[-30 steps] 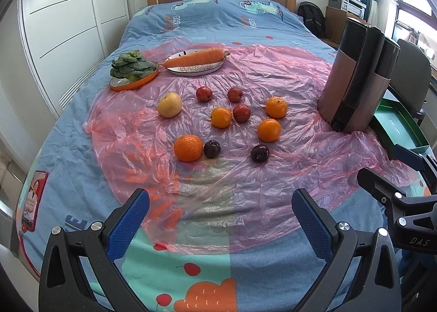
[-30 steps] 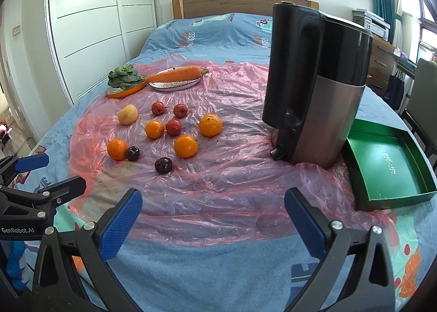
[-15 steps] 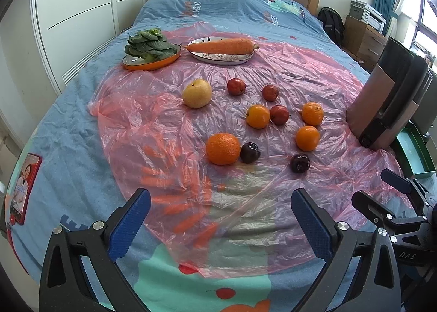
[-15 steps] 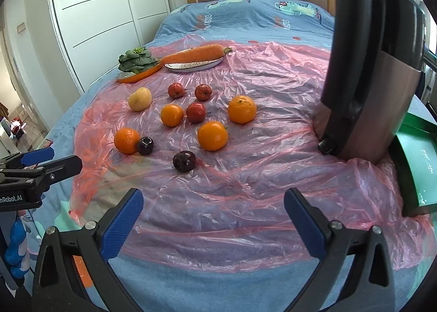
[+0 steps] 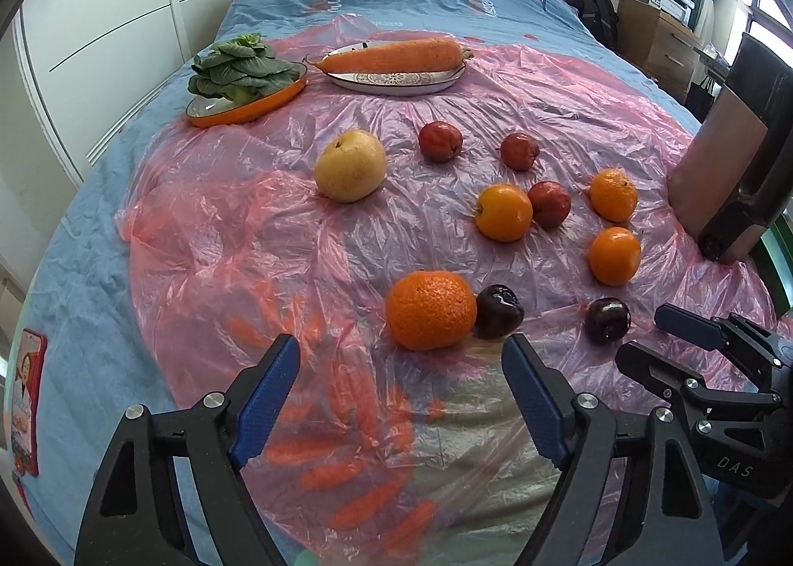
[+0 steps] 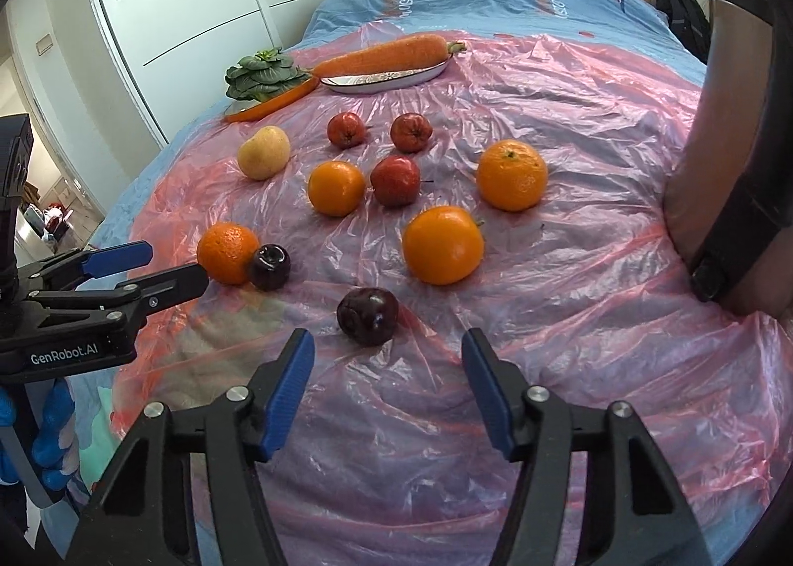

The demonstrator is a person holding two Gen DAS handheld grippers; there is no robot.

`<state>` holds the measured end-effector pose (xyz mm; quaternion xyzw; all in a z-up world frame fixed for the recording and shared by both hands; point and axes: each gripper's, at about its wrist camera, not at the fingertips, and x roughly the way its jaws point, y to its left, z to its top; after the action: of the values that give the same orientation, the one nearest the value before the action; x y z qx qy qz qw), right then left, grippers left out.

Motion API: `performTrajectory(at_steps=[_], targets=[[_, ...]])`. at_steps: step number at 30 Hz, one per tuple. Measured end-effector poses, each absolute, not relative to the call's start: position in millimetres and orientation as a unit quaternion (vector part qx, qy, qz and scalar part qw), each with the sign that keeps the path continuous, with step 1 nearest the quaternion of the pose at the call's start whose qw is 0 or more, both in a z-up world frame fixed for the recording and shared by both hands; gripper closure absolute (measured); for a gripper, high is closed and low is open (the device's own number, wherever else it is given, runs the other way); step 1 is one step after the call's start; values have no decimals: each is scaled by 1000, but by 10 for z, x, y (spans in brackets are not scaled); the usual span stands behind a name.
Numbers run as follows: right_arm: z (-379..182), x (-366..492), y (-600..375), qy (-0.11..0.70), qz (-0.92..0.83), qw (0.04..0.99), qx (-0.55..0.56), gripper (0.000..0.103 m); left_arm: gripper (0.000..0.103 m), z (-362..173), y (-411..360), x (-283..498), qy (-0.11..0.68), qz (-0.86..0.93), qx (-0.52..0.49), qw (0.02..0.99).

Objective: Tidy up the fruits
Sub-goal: 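Grasp an orange with the left gripper while the right grasps a dark plum, then lift the orange and dark plum and carry both over the green tray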

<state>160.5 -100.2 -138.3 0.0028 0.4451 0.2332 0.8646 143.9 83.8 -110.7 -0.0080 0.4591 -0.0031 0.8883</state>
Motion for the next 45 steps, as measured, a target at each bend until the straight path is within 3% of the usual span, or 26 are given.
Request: performTrajectory(at_steps=[6, 20, 25, 27, 45], targets=[[-1454, 1735, -914, 454, 248, 856, 16, 40, 35, -1220, 857, 1585, 468, -9, -12, 883], [-1547, 1836, -831, 462, 261, 847, 14, 82, 43, -1340, 861, 1732, 476, -17, -25, 879], [-1567, 1818, -812, 459, 267, 847, 3, 85, 49, -1378, 849, 1748, 477, -17, -25, 879], [-1572, 1813, -816, 458, 270, 847, 2, 85, 64, -1380, 857, 1750, 477, -23, -31, 878], [-1310, 1682, -817, 444, 295, 846, 4, 87, 64, -1137, 936, 1522, 466, -5, -46, 883]])
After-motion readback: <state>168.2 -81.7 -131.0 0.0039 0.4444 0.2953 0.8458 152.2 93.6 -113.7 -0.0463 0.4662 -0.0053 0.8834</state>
